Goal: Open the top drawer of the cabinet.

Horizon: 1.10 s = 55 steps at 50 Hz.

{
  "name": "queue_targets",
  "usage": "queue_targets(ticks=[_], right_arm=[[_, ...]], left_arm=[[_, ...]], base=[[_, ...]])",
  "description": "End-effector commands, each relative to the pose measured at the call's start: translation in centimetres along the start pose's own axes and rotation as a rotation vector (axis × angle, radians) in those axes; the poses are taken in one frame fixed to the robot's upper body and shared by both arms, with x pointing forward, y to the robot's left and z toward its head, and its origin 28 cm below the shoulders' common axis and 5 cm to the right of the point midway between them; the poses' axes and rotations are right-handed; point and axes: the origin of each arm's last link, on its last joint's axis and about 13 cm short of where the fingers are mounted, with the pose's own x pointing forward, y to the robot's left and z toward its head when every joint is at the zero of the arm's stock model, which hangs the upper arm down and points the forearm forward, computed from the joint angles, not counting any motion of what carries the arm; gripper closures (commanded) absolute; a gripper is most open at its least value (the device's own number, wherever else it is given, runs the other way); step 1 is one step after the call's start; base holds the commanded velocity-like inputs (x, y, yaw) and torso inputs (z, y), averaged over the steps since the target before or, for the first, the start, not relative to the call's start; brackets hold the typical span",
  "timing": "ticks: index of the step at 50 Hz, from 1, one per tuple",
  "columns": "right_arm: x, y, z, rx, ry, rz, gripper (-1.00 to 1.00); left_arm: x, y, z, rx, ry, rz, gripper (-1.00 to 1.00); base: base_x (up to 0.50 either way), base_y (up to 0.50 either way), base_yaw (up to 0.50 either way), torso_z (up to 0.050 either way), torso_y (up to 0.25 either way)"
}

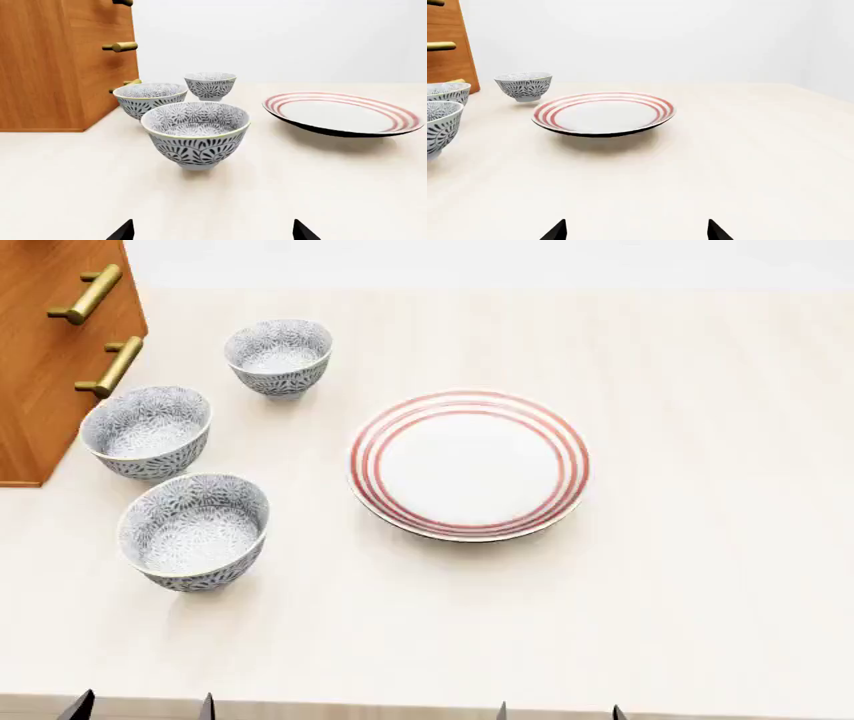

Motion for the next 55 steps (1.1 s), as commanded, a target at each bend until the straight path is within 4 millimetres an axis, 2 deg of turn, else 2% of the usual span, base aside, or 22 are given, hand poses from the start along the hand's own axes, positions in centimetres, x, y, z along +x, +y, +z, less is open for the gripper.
queue_targets(ticks=[1,4,18,40,41,55], right_arm=[[0.04,0.08,-0.14,-0.007,0.007,-0.006,-1.00],[0.10,0.07,-0.34,-0.013,0.014,-0.011,-1.00],[0.11,0.06,-0.32,-0.003,0.008,-0.032,-1.00],[-0.03,0.08,-0.36,-0.004,0.008,-0.030,-1.00],[-0.06,0.03,-0.25,0.036,-0.011,-0.050,-1.00],[0.13,0.03,-0.34,0.012,0.015,-0.042,-1.00]], left_arm=[[0.08,-0.03,-0.08,-0.002,-0.001,0.003,-1.00],[0.21,0.27,-0.04,-0.030,-0.014,0.064,-1.00],[0.42,0.07,-0.22,0.009,0.005,0.036,-1.00],[0.25,0.04,-0.17,0.031,0.010,0.036,-1.00],[0.24,0.04,-0.17,0.031,0.010,0.036,-1.00],[0.40,-0.02,-0.32,0.045,0.018,0.039,-1.00]], base=[[0.00,0.00,0.00,0.000,0.000],[0.00,0.00,0.00,0.000,0.000],[0.00,0.01,0.00,0.000,0.000],[0.00,0.50,0.00,0.000,0.000],[0.00,0.12,0.00,0.000,0.000],[0.00,0.00,0.00,0.000,0.000]])
